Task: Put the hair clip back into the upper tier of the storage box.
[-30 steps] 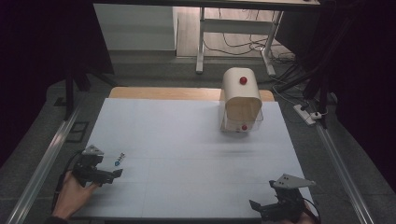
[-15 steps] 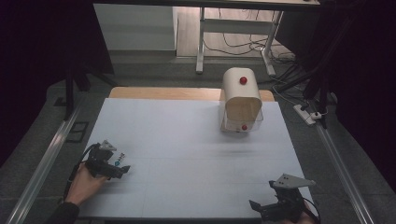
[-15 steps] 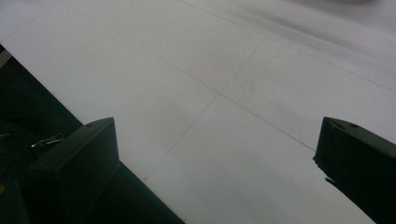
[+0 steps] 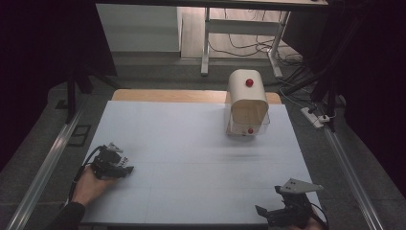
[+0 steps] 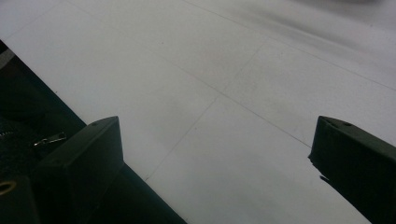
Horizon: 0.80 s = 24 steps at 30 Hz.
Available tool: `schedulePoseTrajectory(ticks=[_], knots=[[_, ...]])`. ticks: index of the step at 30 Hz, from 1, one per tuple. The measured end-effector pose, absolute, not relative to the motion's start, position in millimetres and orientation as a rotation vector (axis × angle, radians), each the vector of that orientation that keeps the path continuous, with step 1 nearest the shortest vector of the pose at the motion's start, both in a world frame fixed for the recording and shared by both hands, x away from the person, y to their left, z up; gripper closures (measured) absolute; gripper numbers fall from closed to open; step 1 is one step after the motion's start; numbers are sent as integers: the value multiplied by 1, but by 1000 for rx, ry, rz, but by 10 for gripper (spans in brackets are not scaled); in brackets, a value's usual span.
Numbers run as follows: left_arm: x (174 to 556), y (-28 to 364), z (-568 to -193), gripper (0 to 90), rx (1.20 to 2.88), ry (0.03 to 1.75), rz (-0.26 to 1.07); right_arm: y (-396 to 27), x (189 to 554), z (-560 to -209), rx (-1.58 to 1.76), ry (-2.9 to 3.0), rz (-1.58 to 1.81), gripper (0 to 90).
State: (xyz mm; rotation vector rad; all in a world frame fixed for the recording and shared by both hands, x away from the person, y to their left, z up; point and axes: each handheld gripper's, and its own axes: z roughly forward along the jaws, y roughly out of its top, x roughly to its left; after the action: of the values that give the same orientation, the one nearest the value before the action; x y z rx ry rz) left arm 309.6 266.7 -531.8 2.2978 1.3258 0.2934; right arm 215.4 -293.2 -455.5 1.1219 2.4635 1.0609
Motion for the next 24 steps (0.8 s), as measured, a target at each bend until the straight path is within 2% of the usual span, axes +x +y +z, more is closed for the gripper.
schedulePoseTrajectory(ticks=[1,4,6,7,8,18,24], knots=[[310,267,-531,356,2295,1339,299,-293,215,-456,1122,2464,1061,24],[313,270,-529,506,2277,1381,307,-293,216,-456,1118,2471,1061,31],[313,270,-528,643,2274,1394,312,-293,216,-456,1120,2473,1060,31],[314,270,-528,643,2271,1399,312,-293,216,-456,1120,2473,1060,31],[314,269,-528,726,2272,1405,310,-293,216,-456,1122,2472,1062,31],[315,276,-526,732,2217,1432,240,-294,216,-455,1122,2461,1073,31],[313,276,-518,732,2190,1396,246,-294,215,-455,1118,2456,1078,31]])
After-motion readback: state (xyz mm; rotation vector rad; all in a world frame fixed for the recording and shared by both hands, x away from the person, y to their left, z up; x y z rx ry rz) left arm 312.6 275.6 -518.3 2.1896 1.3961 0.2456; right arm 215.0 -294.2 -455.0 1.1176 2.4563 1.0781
